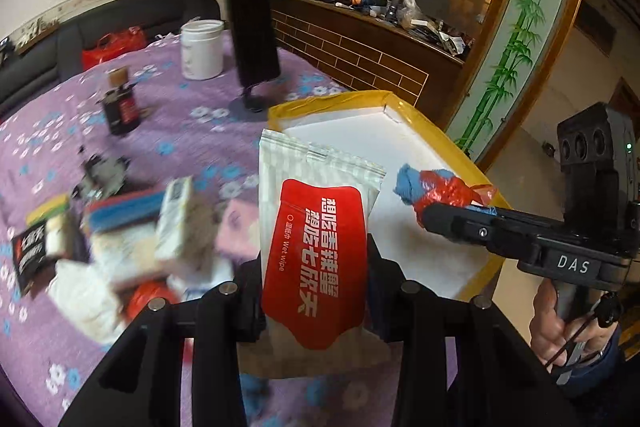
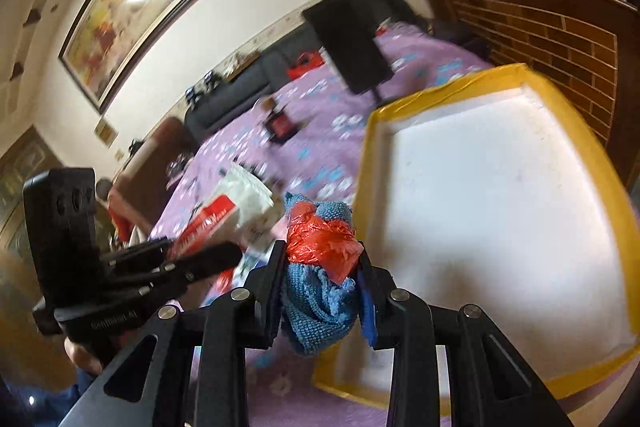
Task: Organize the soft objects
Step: 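Carry both items into the yellow tray and open both grippers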
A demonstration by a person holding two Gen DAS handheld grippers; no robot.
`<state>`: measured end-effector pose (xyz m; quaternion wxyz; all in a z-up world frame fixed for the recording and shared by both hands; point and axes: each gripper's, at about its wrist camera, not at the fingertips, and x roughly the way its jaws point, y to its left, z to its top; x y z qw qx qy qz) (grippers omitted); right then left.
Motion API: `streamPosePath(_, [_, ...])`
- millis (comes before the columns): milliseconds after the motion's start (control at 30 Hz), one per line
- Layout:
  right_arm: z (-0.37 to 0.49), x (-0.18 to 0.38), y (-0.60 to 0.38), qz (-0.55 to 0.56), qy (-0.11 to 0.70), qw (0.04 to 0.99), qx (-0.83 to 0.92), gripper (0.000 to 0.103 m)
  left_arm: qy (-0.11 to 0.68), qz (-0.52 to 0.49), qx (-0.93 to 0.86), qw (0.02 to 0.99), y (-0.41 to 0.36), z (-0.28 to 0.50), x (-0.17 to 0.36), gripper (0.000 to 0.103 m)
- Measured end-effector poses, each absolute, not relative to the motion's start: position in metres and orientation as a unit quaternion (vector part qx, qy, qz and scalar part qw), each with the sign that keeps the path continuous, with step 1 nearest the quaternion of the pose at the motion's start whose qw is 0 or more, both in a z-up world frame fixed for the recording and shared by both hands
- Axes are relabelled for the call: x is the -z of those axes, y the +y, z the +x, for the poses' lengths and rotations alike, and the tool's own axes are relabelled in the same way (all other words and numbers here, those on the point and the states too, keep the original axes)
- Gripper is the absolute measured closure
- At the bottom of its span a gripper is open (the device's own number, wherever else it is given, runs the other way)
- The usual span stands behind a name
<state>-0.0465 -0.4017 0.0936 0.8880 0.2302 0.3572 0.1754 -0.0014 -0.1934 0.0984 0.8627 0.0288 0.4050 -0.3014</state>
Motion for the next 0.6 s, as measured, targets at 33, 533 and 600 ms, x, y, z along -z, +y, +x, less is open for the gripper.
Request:
streamPosePath(33, [-0.043,-0.095,-0.409,0.235,0.354,0.889,-0.168,0.070,0.408,0.034,0.302,0.861,-0.204,0.004,-0.098,0.065])
streamPosePath(533, [0.058,-0.087,-0.474,0.251,0.381,0.886,-0.078,0.070,0.450,0.058,0.275,0.848,-0.298,0.079,-0.070,0.065])
streamPosePath(600, [0.068,-0.082,-0.475,0.247,0.391,0.884,-0.069,0.070,0.458,0.055,0.266,0.846,-0.304,0.091,-0.064,0.065])
